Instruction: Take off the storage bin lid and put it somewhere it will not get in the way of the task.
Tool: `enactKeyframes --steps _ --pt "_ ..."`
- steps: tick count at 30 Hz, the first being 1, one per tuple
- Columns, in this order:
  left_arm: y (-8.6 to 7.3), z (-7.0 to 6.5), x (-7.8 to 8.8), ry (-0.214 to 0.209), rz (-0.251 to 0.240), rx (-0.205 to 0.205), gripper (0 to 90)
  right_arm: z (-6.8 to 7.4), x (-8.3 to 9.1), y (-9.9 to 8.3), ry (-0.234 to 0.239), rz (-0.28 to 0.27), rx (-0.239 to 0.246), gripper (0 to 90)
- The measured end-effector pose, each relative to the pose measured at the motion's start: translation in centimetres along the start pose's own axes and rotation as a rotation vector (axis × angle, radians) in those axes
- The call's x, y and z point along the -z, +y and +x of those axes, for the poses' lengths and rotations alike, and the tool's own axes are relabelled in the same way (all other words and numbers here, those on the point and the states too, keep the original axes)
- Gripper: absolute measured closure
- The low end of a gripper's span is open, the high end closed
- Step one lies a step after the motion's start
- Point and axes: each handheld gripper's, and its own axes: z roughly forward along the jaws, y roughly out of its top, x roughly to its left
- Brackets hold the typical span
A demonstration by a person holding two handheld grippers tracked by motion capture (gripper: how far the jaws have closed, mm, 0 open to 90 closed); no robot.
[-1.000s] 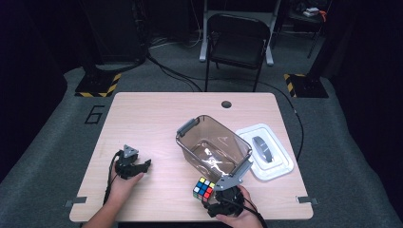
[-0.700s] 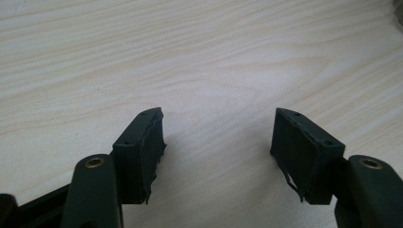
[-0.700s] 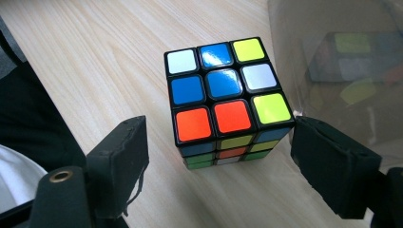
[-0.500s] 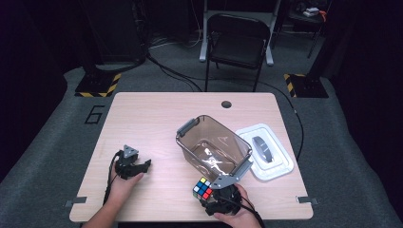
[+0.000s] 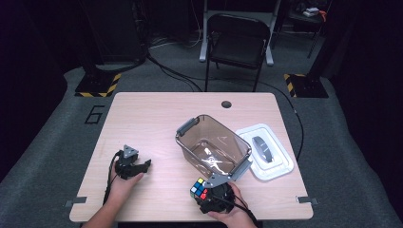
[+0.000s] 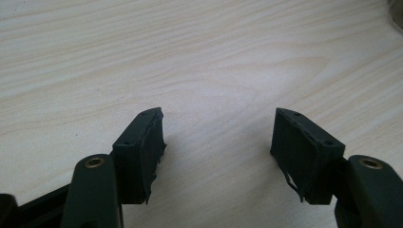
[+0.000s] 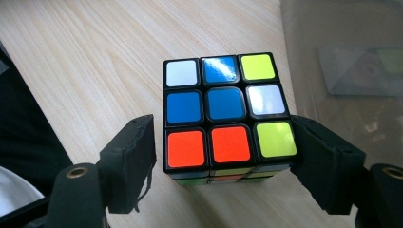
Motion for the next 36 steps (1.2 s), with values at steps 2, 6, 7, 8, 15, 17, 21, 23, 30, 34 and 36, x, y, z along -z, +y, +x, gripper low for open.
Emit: enactKeyframes --steps 2,6,7,8,15,17,21,23,30,34,36 --pt "-0.01 -0.01 0.01 -0.001 0.002 0.002 34.9 0.02 -0.11 0.00 -0.004 0.001 -0.004 28.4" --pt "-0.01 -0.01 0.01 -0.001 0.002 0.002 34.9 -0.19 -0.17 -0.02 0.002 0.000 -0.001 33.2" --pt "-0.01 -0.02 0.02 0.001 0.001 0.001 35.0 -0.23 -0.16 -0.04 0.006 0.001 0.007 33.4" --pt "-0.01 -0.01 0.02 -0.001 0.001 0.001 34.9 -0.18 -0.14 -0.07 0.003 0.002 0.007 33.5" --pt "-0.07 -0.04 -0.04 0.004 -0.009 0.002 34.9 0.08 -0.01 -0.15 0.002 0.002 0.016 33.8" --pt "-0.08 -0.01 -0.04 0.003 -0.010 -0.001 34.9 0.16 0.07 -0.18 0.002 0.004 0.022 33.9" --pt "-0.12 -0.02 -0.04 0.003 -0.013 0.000 34.8 0.16 0.14 -0.19 0.004 0.009 0.030 33.9" --pt "-0.13 -0.01 -0.04 0.003 -0.013 -0.001 34.7 0.17 0.16 -0.24 0.003 0.004 0.033 33.9" --pt "-0.23 -0.02 -0.07 0.000 -0.022 0.000 34.3 0.40 0.38 -0.22 0.009 0.014 0.040 34.0" --pt "-0.24 -0.03 -0.05 0.000 -0.020 -0.001 34.1 0.47 0.61 -0.09 0.012 0.008 0.038 34.0" --pt "-0.25 -0.04 -0.08 0.001 -0.024 0.001 34.0 0.44 0.81 0.01 0.010 -0.001 0.044 34.0"
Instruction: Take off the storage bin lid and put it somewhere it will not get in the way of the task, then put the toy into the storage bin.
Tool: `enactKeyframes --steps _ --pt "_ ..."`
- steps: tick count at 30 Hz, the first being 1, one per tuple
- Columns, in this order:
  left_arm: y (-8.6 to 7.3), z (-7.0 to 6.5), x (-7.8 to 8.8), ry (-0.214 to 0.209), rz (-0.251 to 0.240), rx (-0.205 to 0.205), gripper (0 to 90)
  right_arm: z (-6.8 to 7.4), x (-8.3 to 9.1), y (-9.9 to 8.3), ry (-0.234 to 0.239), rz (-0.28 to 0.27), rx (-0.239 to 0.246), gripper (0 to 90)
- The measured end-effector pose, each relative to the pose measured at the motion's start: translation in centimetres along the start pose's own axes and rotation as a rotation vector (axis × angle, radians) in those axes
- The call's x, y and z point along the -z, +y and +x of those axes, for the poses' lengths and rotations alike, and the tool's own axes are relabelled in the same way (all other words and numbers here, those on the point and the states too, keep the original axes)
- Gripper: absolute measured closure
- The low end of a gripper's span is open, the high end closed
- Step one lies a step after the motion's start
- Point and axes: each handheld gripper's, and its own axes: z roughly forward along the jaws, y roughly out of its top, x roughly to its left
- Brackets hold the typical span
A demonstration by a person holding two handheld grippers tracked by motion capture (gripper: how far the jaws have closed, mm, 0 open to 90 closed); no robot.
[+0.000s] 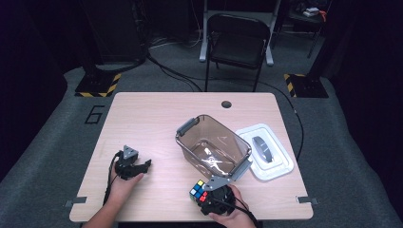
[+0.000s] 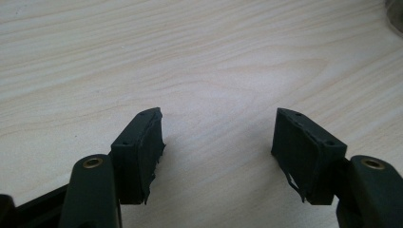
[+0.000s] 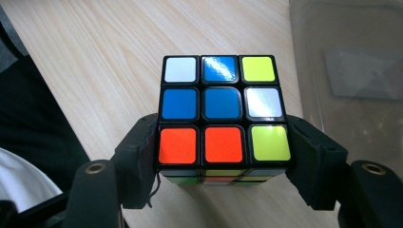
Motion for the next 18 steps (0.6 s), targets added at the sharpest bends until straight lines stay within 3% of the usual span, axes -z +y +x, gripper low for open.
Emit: enactKeyframes --steps 18 --pt "0.0 -0.1 0.0 -0.001 0.000 -0.001 32.9 0.4 1.4 0.5 0.042 0.006 -0.012 34.0"
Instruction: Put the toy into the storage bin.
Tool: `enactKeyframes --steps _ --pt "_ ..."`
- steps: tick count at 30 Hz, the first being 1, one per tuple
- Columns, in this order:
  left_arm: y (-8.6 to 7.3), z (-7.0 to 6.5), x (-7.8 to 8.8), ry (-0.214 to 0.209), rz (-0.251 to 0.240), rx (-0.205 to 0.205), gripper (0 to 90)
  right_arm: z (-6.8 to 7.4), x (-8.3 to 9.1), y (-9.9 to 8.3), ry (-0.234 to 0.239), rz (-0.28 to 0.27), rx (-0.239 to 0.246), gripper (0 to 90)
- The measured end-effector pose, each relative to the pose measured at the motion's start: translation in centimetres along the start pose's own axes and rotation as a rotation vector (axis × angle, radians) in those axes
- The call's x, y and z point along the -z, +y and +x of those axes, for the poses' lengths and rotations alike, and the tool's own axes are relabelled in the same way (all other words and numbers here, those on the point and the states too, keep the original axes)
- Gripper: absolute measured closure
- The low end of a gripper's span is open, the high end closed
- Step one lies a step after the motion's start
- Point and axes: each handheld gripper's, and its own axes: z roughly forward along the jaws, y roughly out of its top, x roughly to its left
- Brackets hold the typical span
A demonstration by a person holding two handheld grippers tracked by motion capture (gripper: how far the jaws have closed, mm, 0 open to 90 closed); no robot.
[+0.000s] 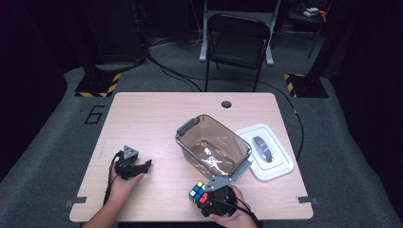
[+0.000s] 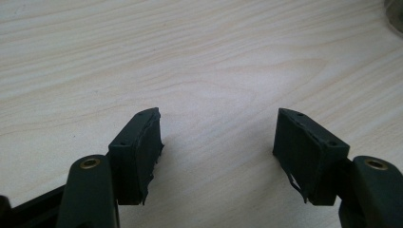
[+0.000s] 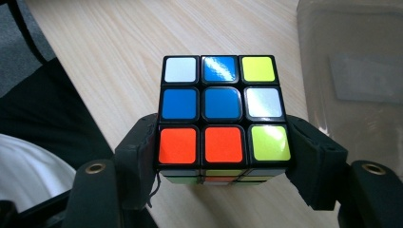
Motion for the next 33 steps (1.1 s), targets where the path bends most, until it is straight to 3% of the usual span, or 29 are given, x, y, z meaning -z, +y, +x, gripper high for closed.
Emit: enactKeyframes --steps 15,33 --pt "0.0 0.0 0.0 -0.001 -0.001 0.004 32.9 0.6 1.8 0.6 0.020 -0.021 0.033 34.0" --pt "0.0 0.0 0.0 0.000 0.001 0.002 32.8 1.2 4.3 3.2 0.067 -0.032 0.075 34.0"
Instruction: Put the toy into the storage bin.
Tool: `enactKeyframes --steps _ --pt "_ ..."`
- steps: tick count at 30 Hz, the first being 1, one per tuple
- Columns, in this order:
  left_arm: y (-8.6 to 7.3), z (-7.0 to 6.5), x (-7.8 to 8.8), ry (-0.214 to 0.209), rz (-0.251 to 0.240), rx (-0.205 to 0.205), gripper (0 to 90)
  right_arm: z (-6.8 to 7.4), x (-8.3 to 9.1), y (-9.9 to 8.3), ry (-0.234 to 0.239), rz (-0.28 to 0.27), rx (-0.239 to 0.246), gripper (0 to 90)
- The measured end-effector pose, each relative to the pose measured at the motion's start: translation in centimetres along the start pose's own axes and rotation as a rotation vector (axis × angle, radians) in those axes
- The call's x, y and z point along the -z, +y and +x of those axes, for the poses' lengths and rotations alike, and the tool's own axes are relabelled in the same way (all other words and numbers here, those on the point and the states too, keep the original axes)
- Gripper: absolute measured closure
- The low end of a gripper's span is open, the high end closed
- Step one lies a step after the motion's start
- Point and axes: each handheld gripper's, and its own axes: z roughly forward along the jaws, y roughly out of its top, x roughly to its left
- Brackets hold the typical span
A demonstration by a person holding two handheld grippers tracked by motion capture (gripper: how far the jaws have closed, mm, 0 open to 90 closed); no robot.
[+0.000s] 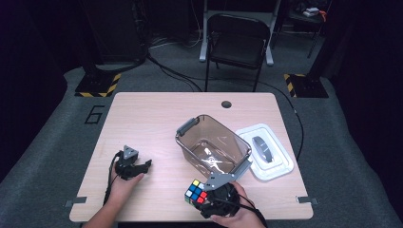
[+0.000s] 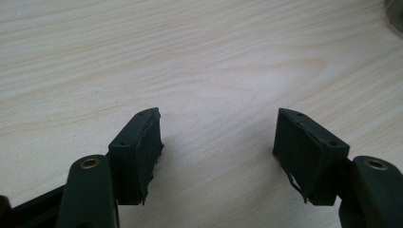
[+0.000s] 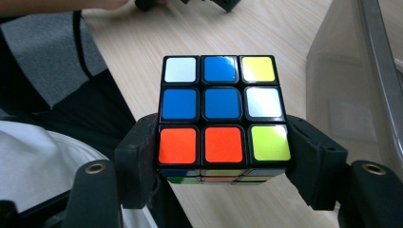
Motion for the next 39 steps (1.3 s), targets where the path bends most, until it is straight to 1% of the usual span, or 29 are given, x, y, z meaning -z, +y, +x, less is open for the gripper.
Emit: enactKeyframes --steps 1,3,4,8,9,11,12,16,20,22,24,26,29,30,32,34,39 --pt "0.0 0.0 0.0 0.000 -0.002 -0.003 32.6 0.0 0.1 0.2 0.006 -0.001 0.006 34.0" --pt "0.0 0.0 0.0 0.001 0.002 -0.002 32.1 0.0 0.3 0.5 0.012 -0.002 0.005 34.1" --pt "0.0 0.0 0.0 0.000 0.002 -0.003 31.7 0.0 0.5 0.7 0.011 -0.011 0.010 34.0" --pt "0.1 -0.1 0.0 -0.001 0.007 -0.002 31.2 -0.1 1.0 1.6 0.013 -0.018 0.023 34.0" --pt "0.1 -0.1 0.0 0.000 0.007 -0.003 31.2 -0.2 1.1 1.8 0.012 -0.020 0.015 34.0" --pt "0.1 -0.1 0.0 -0.001 0.007 -0.002 31.1 -0.4 1.2 2.2 0.013 -0.023 0.027 34.0" --pt "0.1 -0.1 0.0 -0.002 0.008 -0.002 31.1 -0.5 1.4 2.5 0.010 -0.020 0.016 34.0" --pt "0.1 -0.1 0.0 -0.001 0.008 -0.001 31.0 -0.9 1.5 3.5 0.020 -0.032 0.015 34.0" --pt "0.0 -0.1 -0.1 0.001 0.003 0.000 30.9 -1.1 1.7 4.5 0.013 -0.042 0.034 34.0" --pt "0.0 -0.1 -0.1 0.001 0.003 0.000 30.9 -1.1 1.8 4.9 0.013 -0.043 0.031 34.1" --pt "0.0 -0.1 -0.1 0.000 0.002 0.000 30.9 -1.2 1.9 5.4 0.014 -0.048 0.043 34.0" --pt "0.1 -0.1 0.0 -0.001 0.008 -0.001 30.9 -1.2 1.9 5.7 0.012 -0.061 0.046 34.1" --pt "0.1 -0.1 0.0 -0.001 0.008 -0.001 30.9 -1.4 2.0 6.1 0.011 -0.059 0.041 34.0" --pt "0.1 -0.1 0.0 -0.001 0.008 -0.001 30.9 -1.6 2.1 6.2 0.013 -0.058 0.049 34.0" --pt "0.1 -0.1 0.0 -0.001 0.008 -0.001 30.9 -1.8 2.2 6.4 0.011 -0.060 0.036 34.1" --pt "0.0 -0.1 -0.1 -0.001 0.001 0.000 30.9 -2.0 2.3 6.6 0.006 -0.060 0.036 34.0" --pt "0.0 -0.1 -0.1 0.001 0.003 0.000 30.8 -2.8 2.9 7.2 -0.008 -0.071 0.031 34.0"
